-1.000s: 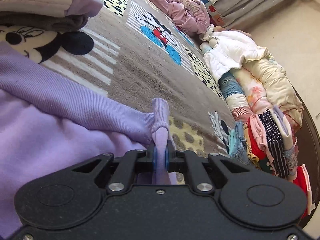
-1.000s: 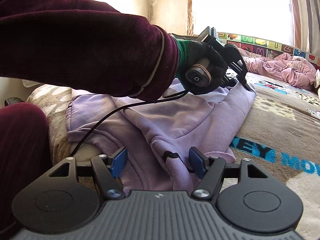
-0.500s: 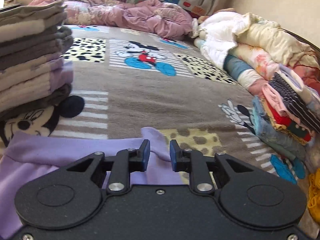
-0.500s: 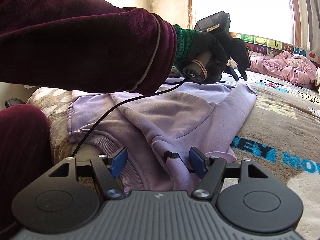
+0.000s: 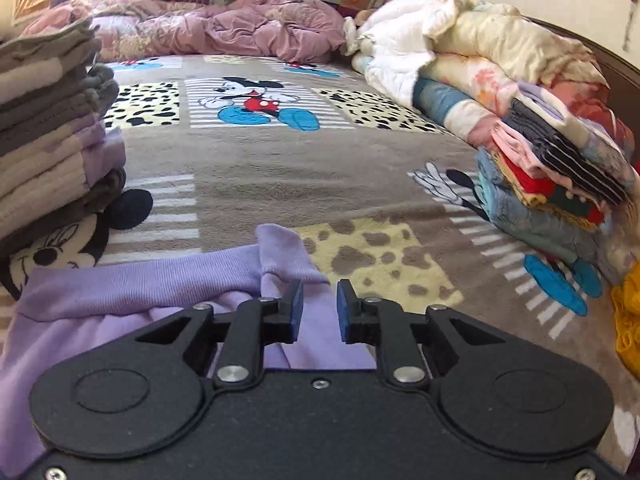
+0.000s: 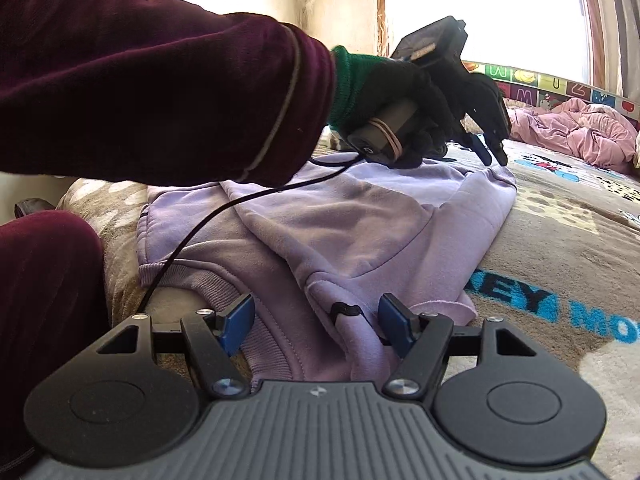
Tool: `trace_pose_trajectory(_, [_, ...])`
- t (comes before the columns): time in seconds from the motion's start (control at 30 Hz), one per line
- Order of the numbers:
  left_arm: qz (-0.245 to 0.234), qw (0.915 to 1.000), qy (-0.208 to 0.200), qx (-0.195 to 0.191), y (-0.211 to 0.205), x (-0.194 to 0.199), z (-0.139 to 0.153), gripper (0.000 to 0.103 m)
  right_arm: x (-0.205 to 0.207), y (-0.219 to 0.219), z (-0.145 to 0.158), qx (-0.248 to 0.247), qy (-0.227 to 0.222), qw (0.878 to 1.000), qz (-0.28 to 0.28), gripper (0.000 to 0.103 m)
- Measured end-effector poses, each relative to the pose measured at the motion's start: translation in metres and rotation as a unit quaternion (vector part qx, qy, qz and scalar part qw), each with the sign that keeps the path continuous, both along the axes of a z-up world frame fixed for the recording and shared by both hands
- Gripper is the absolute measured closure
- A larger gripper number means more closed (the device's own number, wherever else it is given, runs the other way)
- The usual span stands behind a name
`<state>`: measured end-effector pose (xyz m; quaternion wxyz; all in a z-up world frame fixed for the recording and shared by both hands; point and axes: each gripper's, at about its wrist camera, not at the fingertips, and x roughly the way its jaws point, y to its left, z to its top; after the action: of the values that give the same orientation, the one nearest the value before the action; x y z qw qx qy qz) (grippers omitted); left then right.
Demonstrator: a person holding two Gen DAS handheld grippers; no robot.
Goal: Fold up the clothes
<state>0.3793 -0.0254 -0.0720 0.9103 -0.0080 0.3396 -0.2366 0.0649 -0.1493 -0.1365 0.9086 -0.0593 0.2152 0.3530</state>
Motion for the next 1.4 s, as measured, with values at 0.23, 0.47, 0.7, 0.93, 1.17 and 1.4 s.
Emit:
trace_pose_trajectory(0.23, [-0.007, 0.9998, -0.005, 0.015, -0.006, -0.003, -0.003, 0.088, -0.004, 0.001, -0.001, 0.001, 0.0, 1.0, 0.002, 0.032])
trace_pose_trajectory(0.47, [-0.015, 0.9994, -0.01, 0.03, -0.013, -0.006, -0.006, 0.087, -0.007, 0.004, -0.003, -0.005, -0.002, 1.0, 0.005, 0.032])
trace_pose_trajectory(0.7, [0.021, 0.9984, 0.0, 0.052, -0.016, 0.013, -0.014, 0.087, -0.007, 0.003, -0.003, -0.004, -0.001, 1.0, 0.008, 0.032])
trace_pose_trajectory(0.93, [0.064, 0.9952, 0.011, 0.073, -0.017, 0.034, -0.021, 0.076, -0.006, 0.004, -0.001, -0.008, -0.001, 1.0, 0.013, 0.032])
trace_pose_trajectory(1.17, [0.12, 0.9915, -0.024, -0.044, 0.059, -0.074, 0.033, 0.045, -0.013, -0.003, 0.009, 0.005, -0.032, 0.999, -0.004, 0.034])
trace_pose_trajectory(1.4, [0.212, 0.9695, -0.04, -0.116, 0.143, -0.19, 0.045, 0.026, -0.027, -0.018, 0.027, 0.012, -0.065, 0.997, -0.024, 0.033])
